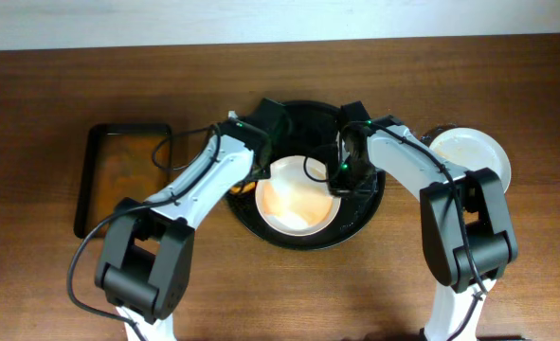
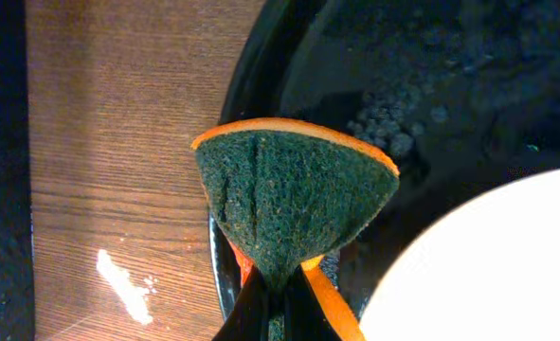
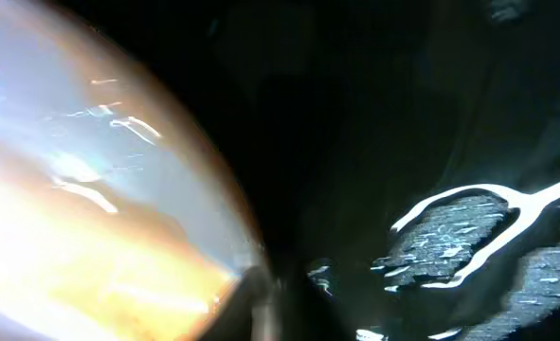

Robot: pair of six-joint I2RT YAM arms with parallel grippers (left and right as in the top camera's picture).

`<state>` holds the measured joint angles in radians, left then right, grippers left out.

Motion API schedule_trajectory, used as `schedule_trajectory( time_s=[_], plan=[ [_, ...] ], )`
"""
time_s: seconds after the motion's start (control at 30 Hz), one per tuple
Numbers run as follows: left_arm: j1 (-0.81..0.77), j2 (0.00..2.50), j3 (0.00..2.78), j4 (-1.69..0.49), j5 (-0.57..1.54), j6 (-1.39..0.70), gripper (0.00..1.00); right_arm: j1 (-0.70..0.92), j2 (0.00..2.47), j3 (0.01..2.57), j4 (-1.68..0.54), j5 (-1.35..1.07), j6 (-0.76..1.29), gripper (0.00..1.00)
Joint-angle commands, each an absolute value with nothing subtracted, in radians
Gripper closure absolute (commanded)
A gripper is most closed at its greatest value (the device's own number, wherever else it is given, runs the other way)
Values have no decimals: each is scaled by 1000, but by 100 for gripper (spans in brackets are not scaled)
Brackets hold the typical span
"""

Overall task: Clean dirty plates on tray and stack at the side
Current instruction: 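Lift the last plate with the right gripper and stack it on the pile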

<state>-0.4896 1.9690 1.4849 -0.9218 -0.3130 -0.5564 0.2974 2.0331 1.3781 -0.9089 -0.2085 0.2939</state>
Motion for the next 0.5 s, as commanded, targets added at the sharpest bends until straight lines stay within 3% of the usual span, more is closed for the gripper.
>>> schedule_trajectory(
  time_s=[0.0, 0.2, 0.47],
  plan=[
    [-458, 1950, 1511, -933, -265, -544, 99, 294, 2019, 1373, -908, -181, 297, 96],
    [-428, 1856, 1511, -938, -265, -544, 100, 281, 1951, 1394, -939, -71, 293, 96],
    [-356, 1753, 1511, -938, -263, -544, 99, 336, 1663, 1394, -960, 254, 214, 96]
  ],
)
